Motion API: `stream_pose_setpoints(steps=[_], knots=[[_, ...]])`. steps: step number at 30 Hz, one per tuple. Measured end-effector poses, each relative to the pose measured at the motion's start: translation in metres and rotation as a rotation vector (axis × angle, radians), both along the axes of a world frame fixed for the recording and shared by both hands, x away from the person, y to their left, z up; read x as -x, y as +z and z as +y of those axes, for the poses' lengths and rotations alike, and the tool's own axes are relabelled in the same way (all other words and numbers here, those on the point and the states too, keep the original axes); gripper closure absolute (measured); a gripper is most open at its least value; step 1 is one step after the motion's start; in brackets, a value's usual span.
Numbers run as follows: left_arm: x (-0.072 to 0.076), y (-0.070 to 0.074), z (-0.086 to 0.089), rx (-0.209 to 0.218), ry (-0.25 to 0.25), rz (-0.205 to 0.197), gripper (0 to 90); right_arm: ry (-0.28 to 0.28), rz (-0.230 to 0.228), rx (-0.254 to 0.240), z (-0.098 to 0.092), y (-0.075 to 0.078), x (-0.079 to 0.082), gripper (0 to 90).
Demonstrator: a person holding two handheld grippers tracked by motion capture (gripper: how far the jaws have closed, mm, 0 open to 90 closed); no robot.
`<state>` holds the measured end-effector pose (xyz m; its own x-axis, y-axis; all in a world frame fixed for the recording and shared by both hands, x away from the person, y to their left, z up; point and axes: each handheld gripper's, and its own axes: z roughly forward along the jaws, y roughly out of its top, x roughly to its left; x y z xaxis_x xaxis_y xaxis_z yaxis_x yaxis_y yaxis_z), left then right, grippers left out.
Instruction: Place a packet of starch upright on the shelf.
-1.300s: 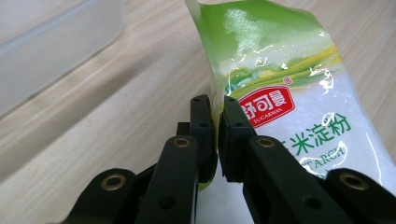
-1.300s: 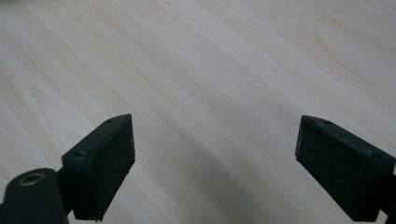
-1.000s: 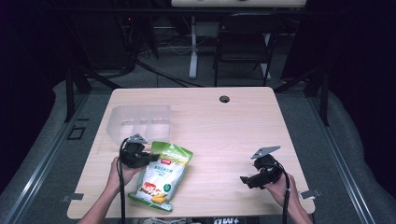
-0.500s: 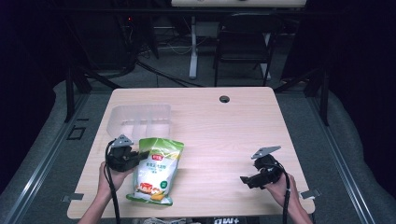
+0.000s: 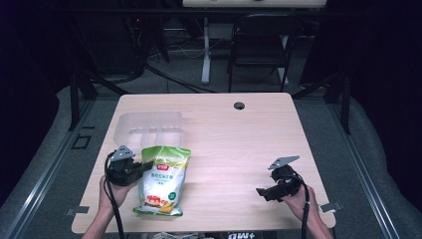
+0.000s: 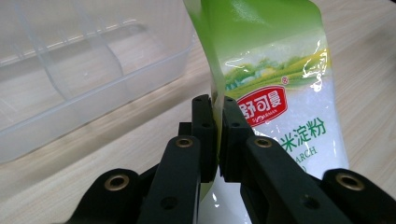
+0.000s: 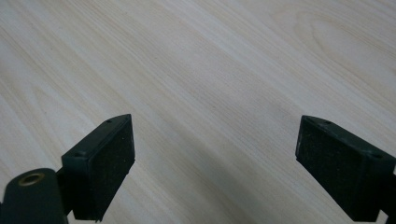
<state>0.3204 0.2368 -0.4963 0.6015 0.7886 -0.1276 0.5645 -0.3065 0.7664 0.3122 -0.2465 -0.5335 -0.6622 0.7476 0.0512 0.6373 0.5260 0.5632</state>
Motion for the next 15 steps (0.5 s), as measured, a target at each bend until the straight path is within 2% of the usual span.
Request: stream_pose_setpoints(steps=[5, 13, 14, 15], knots=[[0.004, 0.007, 0.005, 0.043, 0.011, -0.018, 87.3, -0.003, 0.005, 0.003, 0.0, 0.001, 0.0, 11.0], [0.013, 0.016, 0.004, 0.046, 0.005, -0.045, 87.4, -0.007, -0.007, 0.007, 0.0, 0.001, 0.001, 11.0], [0.014, 0.018, 0.004, 0.046, 0.004, -0.05, 87.4, -0.017, -0.012, -0.01, 0.0, -0.001, 0.001, 11.0], [0.015, 0.019, 0.004, 0.049, 0.004, -0.053, 87.5, -0.001, -0.009, 0.007, -0.001, 0.0, 0.0, 11.0]])
